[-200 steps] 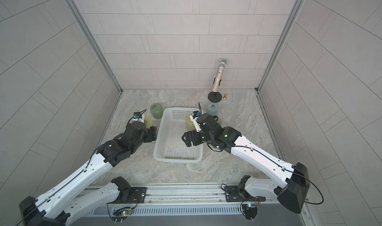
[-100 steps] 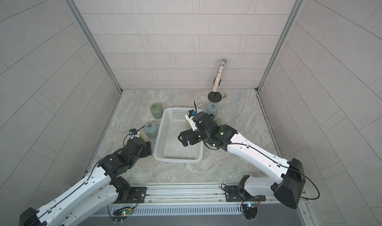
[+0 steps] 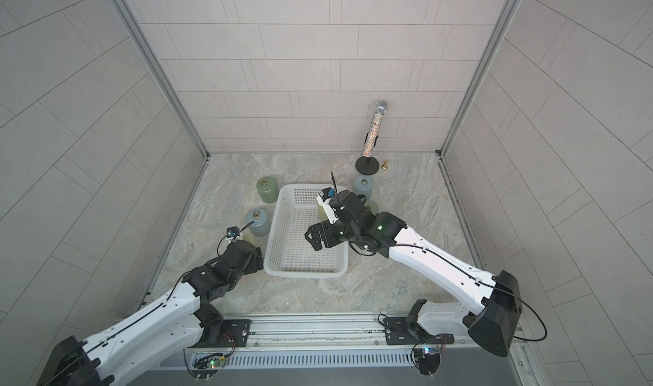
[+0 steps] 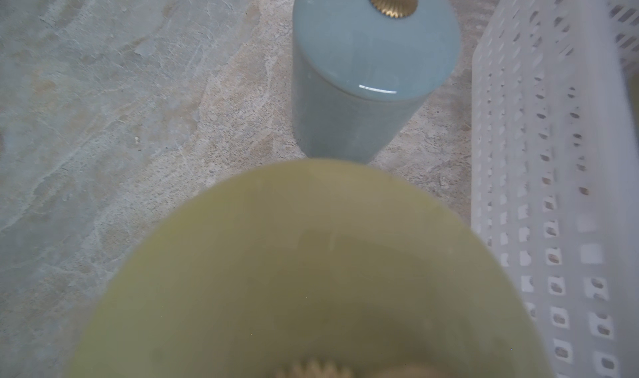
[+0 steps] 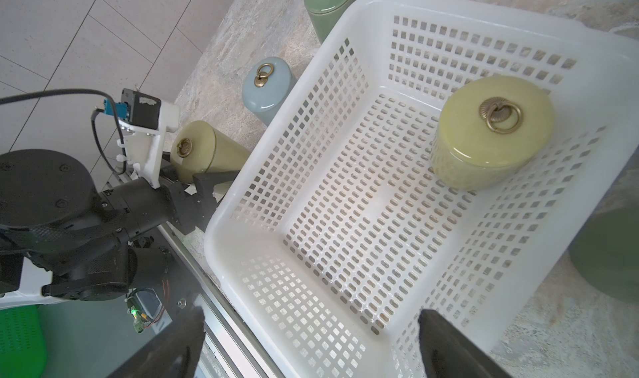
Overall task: Take the tea canister out of the basket
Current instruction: Place the tea canister at the center of the board.
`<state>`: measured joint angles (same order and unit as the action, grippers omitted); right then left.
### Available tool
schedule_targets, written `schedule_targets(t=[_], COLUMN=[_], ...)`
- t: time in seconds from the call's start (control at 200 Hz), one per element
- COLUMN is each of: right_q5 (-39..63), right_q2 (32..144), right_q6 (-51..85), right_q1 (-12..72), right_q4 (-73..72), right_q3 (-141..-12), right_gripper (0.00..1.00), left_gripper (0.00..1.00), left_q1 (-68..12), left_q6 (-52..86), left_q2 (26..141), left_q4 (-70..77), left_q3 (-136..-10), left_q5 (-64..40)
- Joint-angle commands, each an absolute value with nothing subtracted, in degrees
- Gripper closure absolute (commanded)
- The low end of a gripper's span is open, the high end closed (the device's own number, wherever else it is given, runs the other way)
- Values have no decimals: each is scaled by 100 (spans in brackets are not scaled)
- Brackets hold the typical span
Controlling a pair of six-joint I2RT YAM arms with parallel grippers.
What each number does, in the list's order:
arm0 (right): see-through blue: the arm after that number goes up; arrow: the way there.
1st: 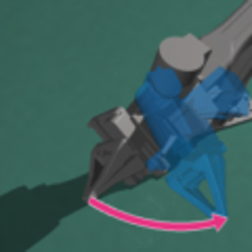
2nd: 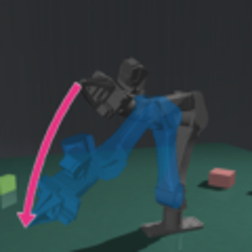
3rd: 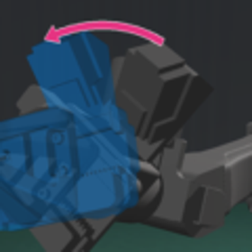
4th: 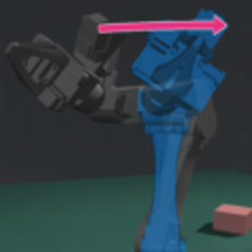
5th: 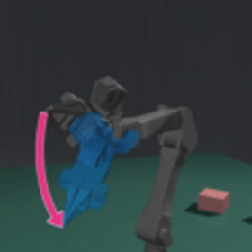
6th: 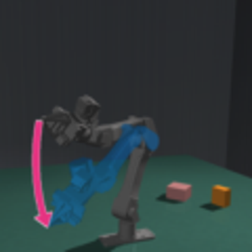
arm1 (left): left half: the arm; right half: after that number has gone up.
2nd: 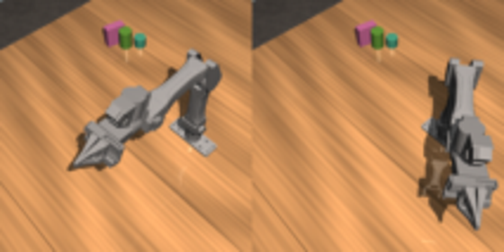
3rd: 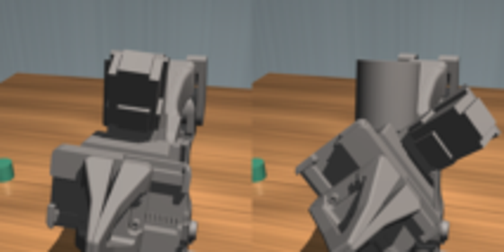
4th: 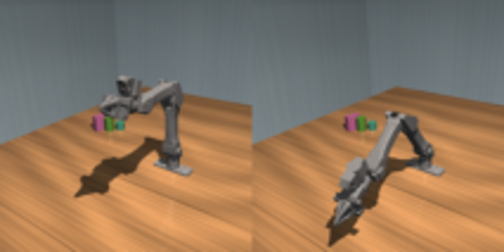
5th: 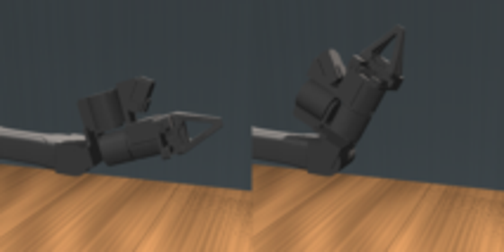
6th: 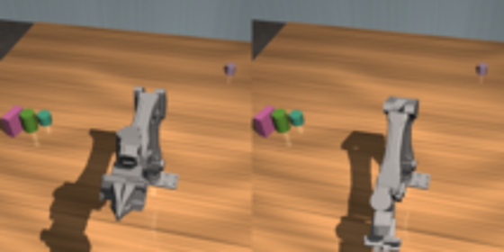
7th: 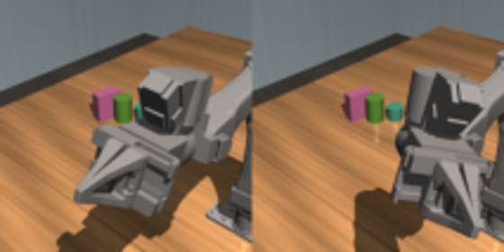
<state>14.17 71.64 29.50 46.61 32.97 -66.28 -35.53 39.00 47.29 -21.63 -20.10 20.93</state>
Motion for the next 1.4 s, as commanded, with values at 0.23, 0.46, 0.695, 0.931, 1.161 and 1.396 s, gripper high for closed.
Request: schedule_targets(t=[0.23,0.46,0.695,0.931,1.161,1.396], right_q5=[1467,1481,1450,1430,1416,1414], right_q2=[7198,7243,7258,7269,7284,7274], right_q6=[2848,2848,2843,2848,2865,2874], right_q1=[4698,4711,4706,4710,4710,4711], right_q4=[3409,3409,3402,3384,3349,3337], right_q3=[-6739,-6756,-6746,-6729,-6723,-6723], right_gripper=[0,0,0,0,0,0], left_gripper=[13,12,7,2,0,0], left_q1=[-3557,-3549,-3546,-3549,-3545,-3538], left_q6=[3842,3784,3845,3907,3976,3884], left_q2=[5444,5738,5915,5725,5473,5223], left_q4=[-1339,-1100,-1182,-1376,-1522,-1722], left_q3=[-2254,-2241,-2283,-2294,-2285,-2403], left_q5=[1788,1846,1899,1873,2092,2358])
